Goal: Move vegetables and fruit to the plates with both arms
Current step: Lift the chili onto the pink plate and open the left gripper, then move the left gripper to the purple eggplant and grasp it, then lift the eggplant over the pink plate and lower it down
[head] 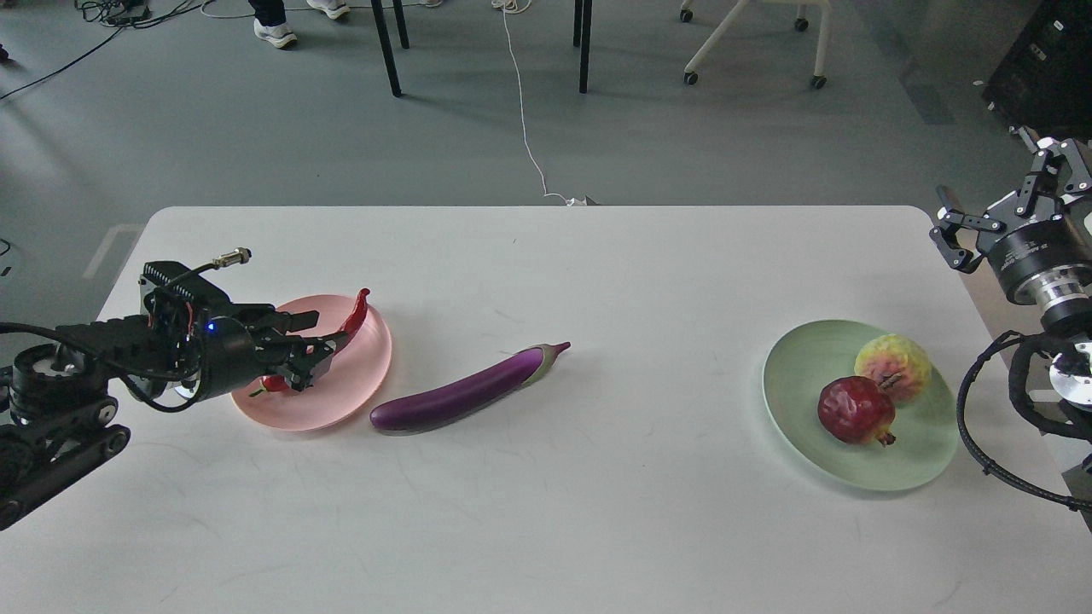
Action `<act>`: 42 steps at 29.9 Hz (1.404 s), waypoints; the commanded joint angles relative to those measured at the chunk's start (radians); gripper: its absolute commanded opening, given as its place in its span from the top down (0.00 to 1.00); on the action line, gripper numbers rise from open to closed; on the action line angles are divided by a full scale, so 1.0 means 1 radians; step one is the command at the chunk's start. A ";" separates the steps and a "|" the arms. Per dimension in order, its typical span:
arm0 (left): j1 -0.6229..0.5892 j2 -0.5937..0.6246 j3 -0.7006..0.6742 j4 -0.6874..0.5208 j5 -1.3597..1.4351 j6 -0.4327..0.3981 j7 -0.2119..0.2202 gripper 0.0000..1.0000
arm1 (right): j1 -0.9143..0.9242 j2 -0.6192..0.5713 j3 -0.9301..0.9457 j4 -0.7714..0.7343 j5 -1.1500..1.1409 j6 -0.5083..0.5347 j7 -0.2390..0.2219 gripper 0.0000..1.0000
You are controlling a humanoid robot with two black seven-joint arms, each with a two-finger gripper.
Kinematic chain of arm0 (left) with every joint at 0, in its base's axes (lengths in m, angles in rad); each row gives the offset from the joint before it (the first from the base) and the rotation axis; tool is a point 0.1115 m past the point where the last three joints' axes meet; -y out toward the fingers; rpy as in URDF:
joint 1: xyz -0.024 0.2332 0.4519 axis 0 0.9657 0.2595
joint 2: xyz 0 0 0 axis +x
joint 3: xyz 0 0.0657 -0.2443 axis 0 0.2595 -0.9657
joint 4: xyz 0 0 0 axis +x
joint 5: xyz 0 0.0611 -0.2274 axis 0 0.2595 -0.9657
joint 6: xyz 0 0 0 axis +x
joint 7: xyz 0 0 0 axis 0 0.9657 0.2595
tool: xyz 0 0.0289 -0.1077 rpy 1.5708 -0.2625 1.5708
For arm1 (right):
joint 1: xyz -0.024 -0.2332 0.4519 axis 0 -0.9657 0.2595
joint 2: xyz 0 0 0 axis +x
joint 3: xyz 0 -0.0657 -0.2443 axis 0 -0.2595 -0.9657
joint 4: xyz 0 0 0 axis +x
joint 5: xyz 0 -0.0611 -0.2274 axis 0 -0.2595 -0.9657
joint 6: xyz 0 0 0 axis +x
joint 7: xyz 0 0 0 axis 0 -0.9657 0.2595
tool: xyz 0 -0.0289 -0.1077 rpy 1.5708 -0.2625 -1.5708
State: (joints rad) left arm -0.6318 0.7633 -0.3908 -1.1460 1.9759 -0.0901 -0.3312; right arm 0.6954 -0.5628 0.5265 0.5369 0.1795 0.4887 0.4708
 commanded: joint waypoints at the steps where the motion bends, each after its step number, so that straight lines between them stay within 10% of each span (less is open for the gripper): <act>1: -0.040 -0.042 0.000 -0.021 0.003 0.000 -0.003 0.40 | 0.000 0.000 -0.002 0.000 0.000 0.000 0.000 0.01; 15: -0.052 -0.291 0.108 -0.046 0.155 -0.003 0.006 0.51 | -0.014 -0.002 -0.002 -0.002 0.000 0.000 0.000 0.01; 38: -0.035 -0.282 0.125 0.015 0.206 0.001 0.006 0.51 | -0.010 0.000 -0.002 0.002 0.000 0.000 0.000 0.01; 42: -0.022 -0.280 0.124 0.015 0.206 0.001 0.007 0.74 | -0.011 -0.002 -0.002 0.000 0.000 0.000 0.000 0.01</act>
State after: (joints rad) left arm -0.6590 0.4816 -0.2655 -1.1309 2.1817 -0.0892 -0.3253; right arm 0.6850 -0.5630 0.5246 0.5377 0.1794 0.4887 0.4709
